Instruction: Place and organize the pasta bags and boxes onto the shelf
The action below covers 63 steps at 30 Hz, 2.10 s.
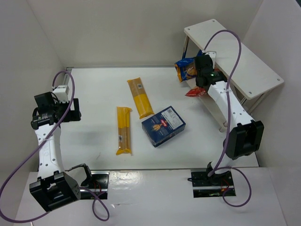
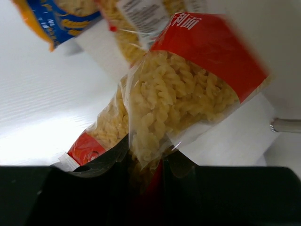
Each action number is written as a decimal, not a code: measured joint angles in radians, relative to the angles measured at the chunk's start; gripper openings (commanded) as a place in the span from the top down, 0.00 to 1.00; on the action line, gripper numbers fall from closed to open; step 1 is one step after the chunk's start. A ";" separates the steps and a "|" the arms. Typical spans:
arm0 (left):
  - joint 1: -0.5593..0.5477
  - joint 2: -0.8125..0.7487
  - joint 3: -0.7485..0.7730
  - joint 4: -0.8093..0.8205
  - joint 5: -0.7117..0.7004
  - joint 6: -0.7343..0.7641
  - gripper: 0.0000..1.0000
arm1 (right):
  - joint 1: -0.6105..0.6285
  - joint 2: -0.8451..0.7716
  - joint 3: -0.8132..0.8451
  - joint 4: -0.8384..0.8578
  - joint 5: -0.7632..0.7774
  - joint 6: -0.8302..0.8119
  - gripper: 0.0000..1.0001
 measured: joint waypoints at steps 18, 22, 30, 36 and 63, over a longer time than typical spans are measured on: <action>0.000 0.008 0.000 0.002 0.008 0.000 0.01 | -0.079 -0.124 -0.209 0.064 0.082 -0.081 1.00; 0.000 0.008 0.000 0.002 0.008 0.000 0.01 | -0.082 -0.134 -0.241 0.109 0.089 -0.098 1.00; 0.000 0.008 0.000 0.002 0.008 0.000 0.01 | -0.083 -0.154 -0.290 0.181 0.116 -0.142 1.00; 0.000 0.006 0.000 0.002 0.008 0.000 0.01 | -0.082 -0.175 -0.306 0.175 0.134 -0.195 1.00; 0.000 -0.009 0.000 0.002 0.008 0.000 0.01 | 0.072 -0.199 -0.455 0.286 0.231 -0.496 1.00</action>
